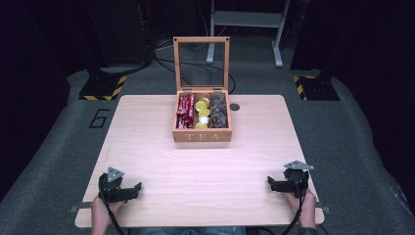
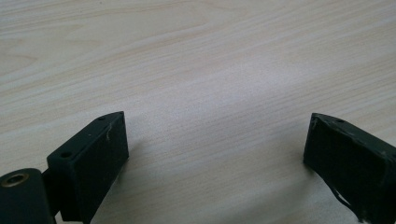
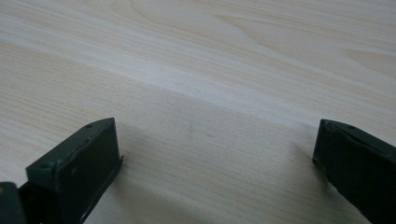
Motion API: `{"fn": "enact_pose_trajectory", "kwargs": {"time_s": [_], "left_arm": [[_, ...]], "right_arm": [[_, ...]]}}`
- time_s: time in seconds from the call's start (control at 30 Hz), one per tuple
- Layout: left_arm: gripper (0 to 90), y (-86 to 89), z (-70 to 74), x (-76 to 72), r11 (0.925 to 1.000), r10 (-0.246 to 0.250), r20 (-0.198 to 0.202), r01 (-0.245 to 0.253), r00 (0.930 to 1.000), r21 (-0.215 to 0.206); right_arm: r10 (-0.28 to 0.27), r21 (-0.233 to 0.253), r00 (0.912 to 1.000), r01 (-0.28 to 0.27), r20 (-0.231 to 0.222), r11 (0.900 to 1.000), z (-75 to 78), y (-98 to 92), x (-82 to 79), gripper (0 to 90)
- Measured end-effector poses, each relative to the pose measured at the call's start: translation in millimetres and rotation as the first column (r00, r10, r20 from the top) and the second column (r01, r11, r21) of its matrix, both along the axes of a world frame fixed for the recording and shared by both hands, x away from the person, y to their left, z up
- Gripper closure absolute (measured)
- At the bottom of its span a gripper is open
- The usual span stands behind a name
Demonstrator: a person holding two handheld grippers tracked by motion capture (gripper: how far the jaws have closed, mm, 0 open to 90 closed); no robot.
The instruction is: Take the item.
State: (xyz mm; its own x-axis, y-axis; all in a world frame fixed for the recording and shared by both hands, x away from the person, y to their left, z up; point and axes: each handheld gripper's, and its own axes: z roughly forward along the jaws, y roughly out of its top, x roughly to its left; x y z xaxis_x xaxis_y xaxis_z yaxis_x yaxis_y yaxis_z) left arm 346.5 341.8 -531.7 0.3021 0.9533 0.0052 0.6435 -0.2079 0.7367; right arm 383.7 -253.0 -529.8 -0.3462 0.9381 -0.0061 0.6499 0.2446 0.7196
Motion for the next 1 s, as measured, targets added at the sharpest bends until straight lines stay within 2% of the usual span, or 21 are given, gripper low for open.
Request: {"fn": "enact_pose_trajectory", "kwargs": {"time_s": [0.07,0.2,0.3,0.4,0.53,0.63,0.73,0.87,0.97,1.0], "left_arm": [[6.0,-0.3,0.3,0.3,1.0000,0.002,-0.004,-0.002,1.0000,0.001],[5.3,-2.1,0.1,1.4,1.0000,0.005,-0.006,-0.005,1.0000,0.002],[3.5,-5.5,1.7,4.2,0.9997,-0.024,-0.024,0.024,0.9994,0.005],[3.7,-7.6,5.9,6.4,0.9992,-0.040,-0.027,0.040,0.9988,0.005],[5.4,-13.2,18.8,11.8,0.9979,-0.065,-0.004,0.065,0.9979,0.002],[5.8,-14.6,24.0,15.4,0.9968,-0.080,-0.009,0.080,0.9967,-0.007],[5.3,-19.8,30.7,21.3,0.9970,-0.077,0.009,0.077,0.9970,-0.008],[4.9,-21.0,35.7,25.7,0.9959,-0.090,-0.001,0.090,0.9959,-0.005],[4.9,-21.9,40.0,29.8,0.9951,-0.098,-0.004,0.098,0.9952,-0.018],[5.0,-22.9,41.6,32.9,0.9949,-0.098,0.005,0.098,0.9952,-0.021]], "right_arm": [[-0.004,0.011,1.0000,0.004,-0.001,1.000,-0.1,1.4,1.0,0.0],[0.010,0.001,0.9999,-0.010,-0.004,1.000,-0.1,0.5,2.1,0.0],[0.013,0.000,0.9999,-0.013,-0.007,1.000,0.1,0.4,2.5,0.0],[0.014,-0.001,0.9999,-0.014,-0.008,1.000,0.2,0.5,2.7,0.0],[0.007,0.008,0.9999,-0.007,-0.008,1.000,0.4,1.6,3.2,0.0],[0.007,0.008,0.9999,-0.007,-0.008,1.000,0.4,1.6,3.3,0.0],[0.013,0.009,0.9999,-0.013,-0.008,1.000,0.4,1.7,3.3,0.0],[0.014,0.008,0.9999,-0.014,-0.008,1.000,0.4,1.6,3.3,0.0],[0.013,0.009,0.9999,-0.013,-0.007,1.000,0.3,1.6,3.3,0.0],[0.013,0.009,0.9999,-0.013,-0.008,1.000,0.3,1.6,3.3,0.0]]}}
